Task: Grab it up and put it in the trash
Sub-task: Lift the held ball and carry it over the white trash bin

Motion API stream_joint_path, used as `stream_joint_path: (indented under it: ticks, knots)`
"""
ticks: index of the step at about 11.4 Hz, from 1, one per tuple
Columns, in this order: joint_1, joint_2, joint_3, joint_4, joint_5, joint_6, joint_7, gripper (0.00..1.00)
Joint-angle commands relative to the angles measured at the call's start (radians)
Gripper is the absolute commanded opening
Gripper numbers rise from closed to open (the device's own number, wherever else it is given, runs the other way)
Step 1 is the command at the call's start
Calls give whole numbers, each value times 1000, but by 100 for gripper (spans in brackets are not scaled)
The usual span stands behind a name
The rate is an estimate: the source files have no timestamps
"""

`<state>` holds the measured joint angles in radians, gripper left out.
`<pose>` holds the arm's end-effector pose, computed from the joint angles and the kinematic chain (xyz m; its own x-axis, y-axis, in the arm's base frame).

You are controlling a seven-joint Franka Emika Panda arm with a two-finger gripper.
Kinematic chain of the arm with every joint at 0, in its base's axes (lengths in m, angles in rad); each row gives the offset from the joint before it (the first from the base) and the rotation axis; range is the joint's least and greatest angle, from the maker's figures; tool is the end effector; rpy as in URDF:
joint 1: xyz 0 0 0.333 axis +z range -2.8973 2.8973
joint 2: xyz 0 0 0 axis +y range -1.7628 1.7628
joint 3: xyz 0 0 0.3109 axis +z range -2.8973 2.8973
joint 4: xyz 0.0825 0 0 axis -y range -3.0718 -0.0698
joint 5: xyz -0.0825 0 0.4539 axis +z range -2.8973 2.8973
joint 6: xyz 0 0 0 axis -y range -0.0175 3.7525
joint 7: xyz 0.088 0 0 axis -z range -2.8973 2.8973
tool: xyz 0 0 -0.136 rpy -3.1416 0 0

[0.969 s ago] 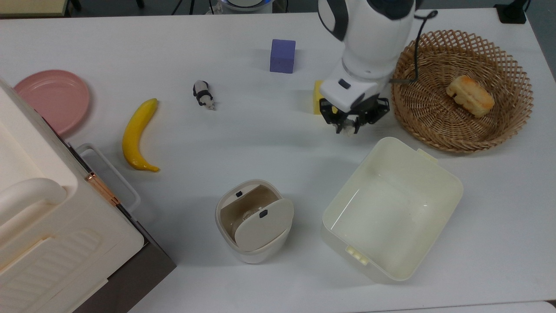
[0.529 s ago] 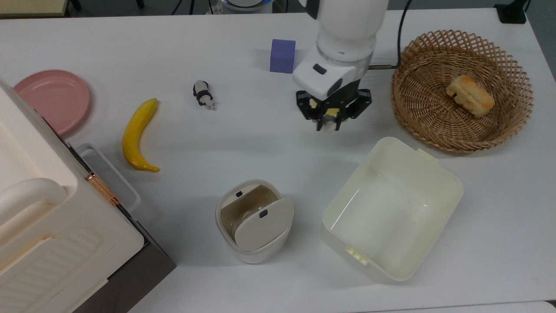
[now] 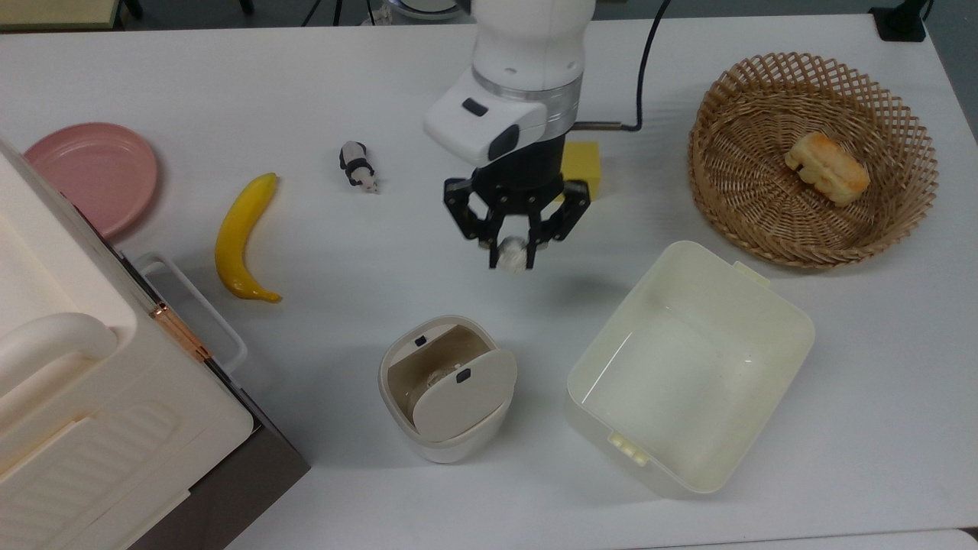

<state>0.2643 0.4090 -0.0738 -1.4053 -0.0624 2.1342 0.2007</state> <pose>0.7709 0.1529 0.4556 0.9453 0.0283 0.3249 0.0211 -0.9995 0.0255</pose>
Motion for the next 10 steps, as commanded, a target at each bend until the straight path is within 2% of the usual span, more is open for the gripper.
stream_joint_path:
  ticks: [1,3,6,10]
  knots:
    - [-34,46,-6,9,-83,160,75,35]
    - [-43,70,-14,9,-174,248,156,35]
    - [-50,80,-23,9,-240,300,215,35]
    - [-51,83,-23,9,-244,300,217,36]
